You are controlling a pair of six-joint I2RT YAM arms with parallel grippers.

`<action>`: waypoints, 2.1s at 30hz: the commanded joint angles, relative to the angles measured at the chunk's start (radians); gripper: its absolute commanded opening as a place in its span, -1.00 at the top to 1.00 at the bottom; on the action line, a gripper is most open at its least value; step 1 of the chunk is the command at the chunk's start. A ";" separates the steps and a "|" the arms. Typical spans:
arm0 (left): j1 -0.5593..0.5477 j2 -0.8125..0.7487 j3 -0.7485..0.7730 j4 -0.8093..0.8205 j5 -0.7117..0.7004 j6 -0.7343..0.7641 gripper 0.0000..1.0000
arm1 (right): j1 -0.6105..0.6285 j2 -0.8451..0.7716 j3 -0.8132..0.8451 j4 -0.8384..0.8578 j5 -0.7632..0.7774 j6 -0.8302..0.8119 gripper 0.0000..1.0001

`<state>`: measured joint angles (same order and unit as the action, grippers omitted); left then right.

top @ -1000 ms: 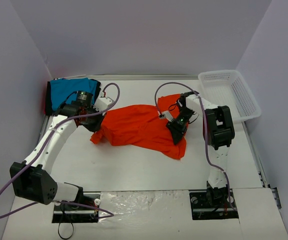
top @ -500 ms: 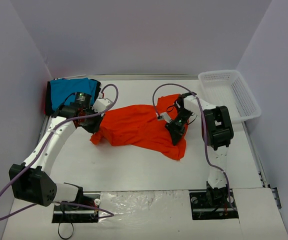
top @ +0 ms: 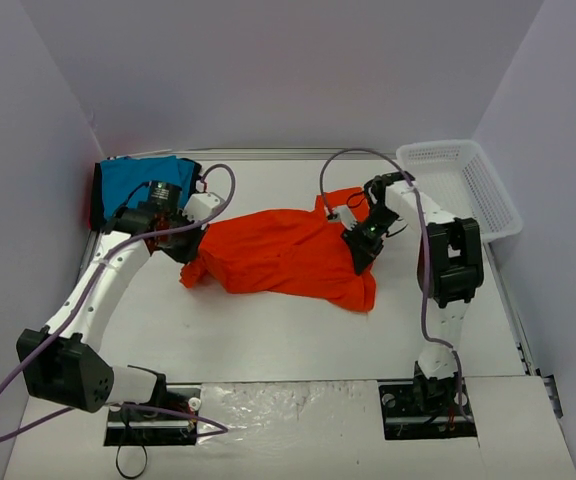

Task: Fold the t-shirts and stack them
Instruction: Flatten out the tshirt

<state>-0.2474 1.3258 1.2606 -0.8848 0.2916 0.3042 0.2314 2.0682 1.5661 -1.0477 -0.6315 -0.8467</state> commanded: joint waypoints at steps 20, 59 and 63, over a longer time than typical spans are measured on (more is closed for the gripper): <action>0.045 0.070 0.686 0.001 -0.140 -0.082 0.95 | -0.205 -0.302 0.665 -0.020 0.069 0.281 1.00; 0.063 0.184 0.431 0.389 -0.223 0.019 0.95 | -0.325 -0.337 0.521 0.459 0.374 0.460 1.00; 0.059 0.413 0.529 0.431 -0.217 0.090 -0.46 | -0.285 -0.164 0.636 0.460 0.444 0.439 -0.37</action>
<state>-0.1959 1.6558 1.6932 -0.5461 0.1062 0.3328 -0.0715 1.8648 2.1075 -0.6514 -0.2649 -0.3962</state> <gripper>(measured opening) 0.613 0.598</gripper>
